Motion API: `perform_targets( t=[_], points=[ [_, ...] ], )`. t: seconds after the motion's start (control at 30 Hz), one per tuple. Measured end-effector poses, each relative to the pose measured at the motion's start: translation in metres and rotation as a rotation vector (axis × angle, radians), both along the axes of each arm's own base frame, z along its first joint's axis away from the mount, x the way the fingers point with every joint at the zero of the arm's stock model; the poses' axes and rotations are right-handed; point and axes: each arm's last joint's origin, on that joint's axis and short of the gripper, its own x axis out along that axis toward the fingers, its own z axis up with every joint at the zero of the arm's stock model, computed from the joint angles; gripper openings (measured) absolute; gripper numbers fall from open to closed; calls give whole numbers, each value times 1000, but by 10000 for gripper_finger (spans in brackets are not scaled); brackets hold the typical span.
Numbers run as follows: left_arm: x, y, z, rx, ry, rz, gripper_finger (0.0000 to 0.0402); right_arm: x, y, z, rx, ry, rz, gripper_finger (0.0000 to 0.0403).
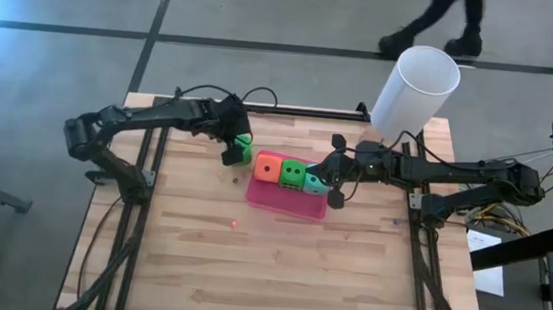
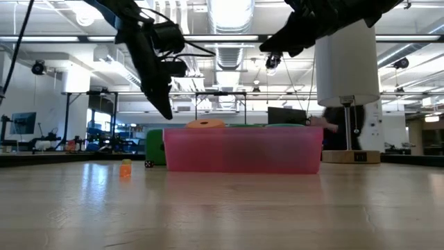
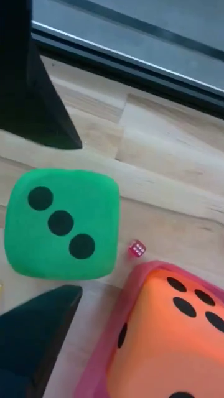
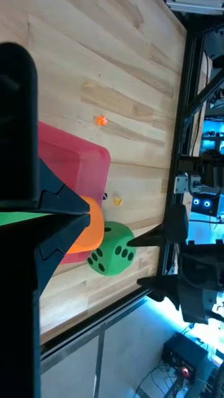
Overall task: Pick & Place Dice
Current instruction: Put the green die into the pink bin
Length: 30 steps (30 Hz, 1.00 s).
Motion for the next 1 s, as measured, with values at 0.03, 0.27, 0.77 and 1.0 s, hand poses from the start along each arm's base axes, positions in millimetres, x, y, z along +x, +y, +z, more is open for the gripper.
perform_targets(
  t=[0.03,0.27,0.77,1.0],
  points=[
    [2,1,0,0,0,1,391,0,0,0,0,-2,0,8],
    [4,0,2,-15,27,-4,393,0,0,0,0,-3,0,8],
    [7,6,-15,-54,75,-25,399,0,0,0,0,-4,0,8],
    [4,13,-18,-84,71,-9,400,0,0,0,0,-3,0,8]
  ],
)
